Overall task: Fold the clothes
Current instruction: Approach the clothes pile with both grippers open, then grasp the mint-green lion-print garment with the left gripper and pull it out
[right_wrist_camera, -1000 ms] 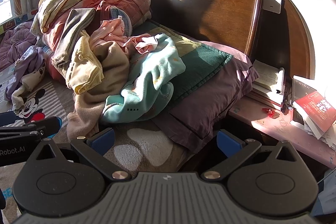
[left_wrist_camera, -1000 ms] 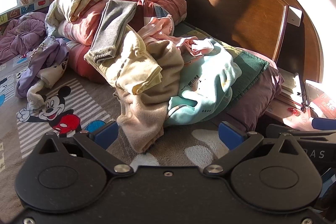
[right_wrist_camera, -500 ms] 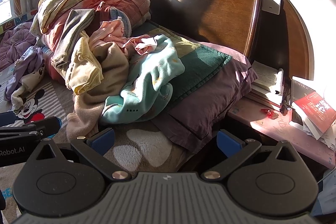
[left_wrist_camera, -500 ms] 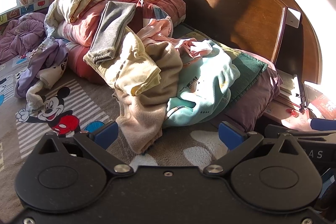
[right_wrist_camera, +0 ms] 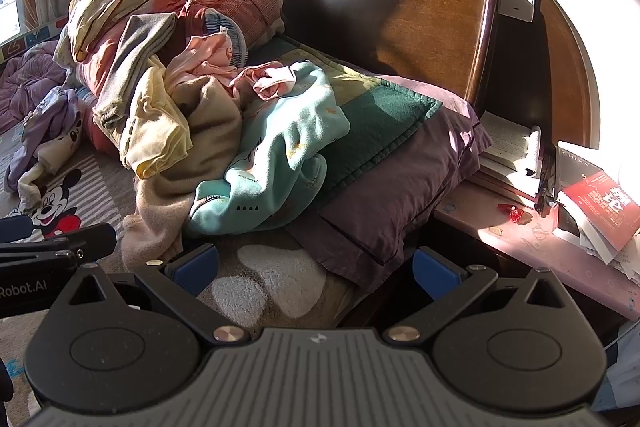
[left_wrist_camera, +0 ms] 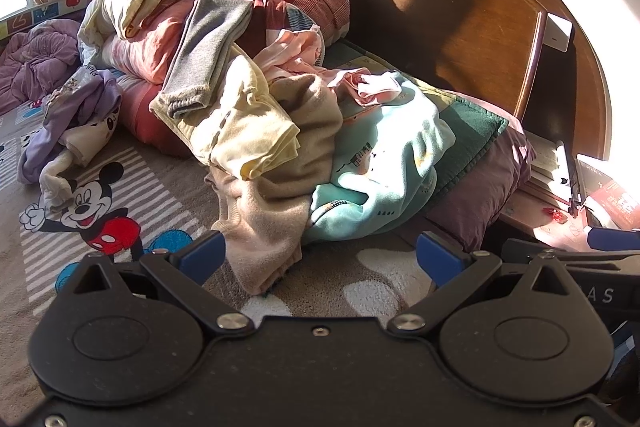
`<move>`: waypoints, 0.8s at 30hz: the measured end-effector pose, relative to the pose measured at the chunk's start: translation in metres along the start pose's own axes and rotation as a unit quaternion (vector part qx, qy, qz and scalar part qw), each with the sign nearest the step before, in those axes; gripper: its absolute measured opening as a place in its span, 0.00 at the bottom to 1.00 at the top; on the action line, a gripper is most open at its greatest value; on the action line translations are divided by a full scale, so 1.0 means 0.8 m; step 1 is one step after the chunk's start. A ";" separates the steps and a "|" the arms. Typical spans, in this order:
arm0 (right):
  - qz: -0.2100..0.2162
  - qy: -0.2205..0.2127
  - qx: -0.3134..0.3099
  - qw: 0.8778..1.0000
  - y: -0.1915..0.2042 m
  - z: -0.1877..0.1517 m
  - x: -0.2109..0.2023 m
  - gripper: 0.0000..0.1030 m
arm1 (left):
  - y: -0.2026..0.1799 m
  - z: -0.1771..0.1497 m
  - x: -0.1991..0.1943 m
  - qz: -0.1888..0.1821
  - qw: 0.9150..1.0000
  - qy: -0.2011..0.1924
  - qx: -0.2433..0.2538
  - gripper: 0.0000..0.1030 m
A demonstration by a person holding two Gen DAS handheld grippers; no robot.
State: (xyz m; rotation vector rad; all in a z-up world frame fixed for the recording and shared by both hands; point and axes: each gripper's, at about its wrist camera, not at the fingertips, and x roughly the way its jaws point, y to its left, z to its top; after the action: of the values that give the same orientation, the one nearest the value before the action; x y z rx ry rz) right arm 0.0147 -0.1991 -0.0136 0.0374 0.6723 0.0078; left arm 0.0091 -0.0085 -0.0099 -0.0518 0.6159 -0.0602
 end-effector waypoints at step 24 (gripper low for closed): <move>0.119 -0.020 0.107 0.987 -0.058 0.015 0.121 0.99 | 0.002 -0.014 0.157 -0.034 0.999 0.029 0.006 0.98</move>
State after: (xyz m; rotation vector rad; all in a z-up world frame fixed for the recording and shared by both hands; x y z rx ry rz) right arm 0.0979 -0.2440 -0.0664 0.3239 0.6226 0.1649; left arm 0.1053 -0.0159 -0.0912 -0.0602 0.6727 -0.1319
